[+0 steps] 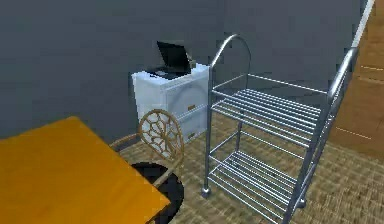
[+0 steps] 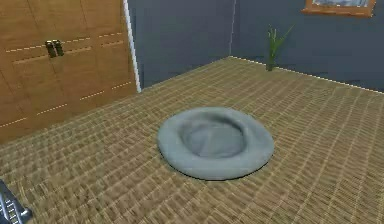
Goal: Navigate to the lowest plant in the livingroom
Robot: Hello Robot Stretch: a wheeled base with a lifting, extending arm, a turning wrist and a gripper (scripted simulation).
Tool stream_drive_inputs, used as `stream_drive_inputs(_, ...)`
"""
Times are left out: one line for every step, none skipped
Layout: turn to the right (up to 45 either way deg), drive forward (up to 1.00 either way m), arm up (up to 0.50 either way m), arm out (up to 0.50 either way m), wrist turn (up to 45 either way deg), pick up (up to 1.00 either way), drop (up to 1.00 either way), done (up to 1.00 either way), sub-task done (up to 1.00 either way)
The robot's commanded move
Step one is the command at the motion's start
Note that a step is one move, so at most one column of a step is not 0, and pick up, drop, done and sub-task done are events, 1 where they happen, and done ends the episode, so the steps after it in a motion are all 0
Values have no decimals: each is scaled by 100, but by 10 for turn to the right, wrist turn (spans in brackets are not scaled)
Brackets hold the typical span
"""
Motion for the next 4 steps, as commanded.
stream_drive_inputs(450, 0, 0, 0, 0, 0, 0, 0, 0)
stream_drive_inputs(450, 0, 0, 0, 0, 0, 0, 0, 0)
stream_drive_inputs(360, 0, 0, 0, 0, 0, 0, 0, 0)
stream_drive_inputs(30, 0, 0, 0, 0, 0, 0, 0, 0)
